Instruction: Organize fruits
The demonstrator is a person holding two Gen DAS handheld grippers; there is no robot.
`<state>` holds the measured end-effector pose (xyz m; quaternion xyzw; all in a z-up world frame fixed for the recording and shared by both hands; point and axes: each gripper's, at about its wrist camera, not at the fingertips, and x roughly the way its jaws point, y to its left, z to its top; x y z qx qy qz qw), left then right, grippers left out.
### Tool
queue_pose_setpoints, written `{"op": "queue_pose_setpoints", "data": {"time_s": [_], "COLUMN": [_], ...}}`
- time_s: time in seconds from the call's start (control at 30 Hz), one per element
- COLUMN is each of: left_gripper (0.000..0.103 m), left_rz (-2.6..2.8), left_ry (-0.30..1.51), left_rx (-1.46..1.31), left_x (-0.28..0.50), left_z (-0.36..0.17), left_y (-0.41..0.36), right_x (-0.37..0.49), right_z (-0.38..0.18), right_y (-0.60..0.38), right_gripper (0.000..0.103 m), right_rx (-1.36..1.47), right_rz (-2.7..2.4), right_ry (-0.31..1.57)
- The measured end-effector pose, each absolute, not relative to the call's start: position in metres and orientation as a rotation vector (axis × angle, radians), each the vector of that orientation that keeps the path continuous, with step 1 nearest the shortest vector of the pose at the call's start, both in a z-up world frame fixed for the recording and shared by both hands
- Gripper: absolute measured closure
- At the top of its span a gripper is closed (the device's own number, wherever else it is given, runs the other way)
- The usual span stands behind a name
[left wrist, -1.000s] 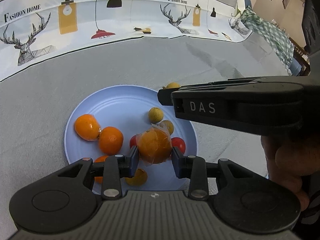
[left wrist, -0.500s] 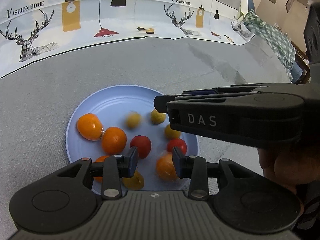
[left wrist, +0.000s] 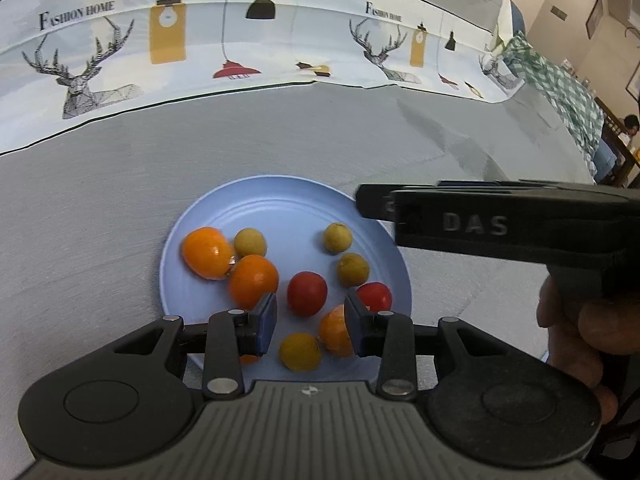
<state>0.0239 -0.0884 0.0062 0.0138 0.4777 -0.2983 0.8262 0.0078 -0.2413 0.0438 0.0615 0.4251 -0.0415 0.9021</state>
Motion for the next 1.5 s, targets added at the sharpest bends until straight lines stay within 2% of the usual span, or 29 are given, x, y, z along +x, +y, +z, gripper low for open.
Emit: {"op": "queue_pose_setpoints", "data": {"time_s": [0.33, 0.4, 0.47, 0.53, 0.67, 0.8, 0.87, 0.9, 1.5], "left_gripper": [0.060, 0.053, 0.042, 0.038, 0.017, 0.015, 0.002, 0.000, 0.001], "left_rz": [-0.586, -0.558, -0.528, -0.498, -0.459, -0.417, -0.401, -0.394, -0.274], "left_ry": [0.994, 0.989, 0.988, 0.986, 0.961, 0.943, 0.938, 0.931, 1.060], "left_rx": [0.051, 0.050, 0.039, 0.026, 0.010, 0.016, 0.016, 0.014, -0.020], "left_x": [0.006, 0.001, -0.005, -0.013, -0.033, -0.055, -0.063, -0.067, -0.042], "left_z": [0.018, 0.022, 0.025, 0.030, 0.042, 0.049, 0.050, 0.050, 0.019], "left_y": [-0.067, -0.058, -0.050, -0.040, -0.026, -0.019, -0.018, -0.018, -0.028], "right_x": [-0.013, -0.019, -0.026, -0.034, -0.046, -0.068, -0.079, -0.083, -0.070], "right_z": [0.056, 0.062, 0.067, 0.069, 0.066, 0.068, 0.069, 0.070, 0.039], "right_y": [-0.242, -0.242, -0.240, -0.238, -0.230, -0.226, -0.225, -0.224, -0.218], "right_gripper": [0.002, 0.001, 0.001, 0.001, 0.001, 0.001, 0.001, 0.001, 0.001], "right_rx": [0.084, 0.064, 0.039, 0.017, -0.036, -0.024, 0.001, 0.012, 0.027], "right_rz": [-0.162, -0.179, -0.184, -0.188, -0.202, -0.155, -0.145, -0.143, -0.204], "right_ry": [0.829, 0.806, 0.789, 0.790, 0.863, 0.892, 0.910, 0.917, 1.036]}}
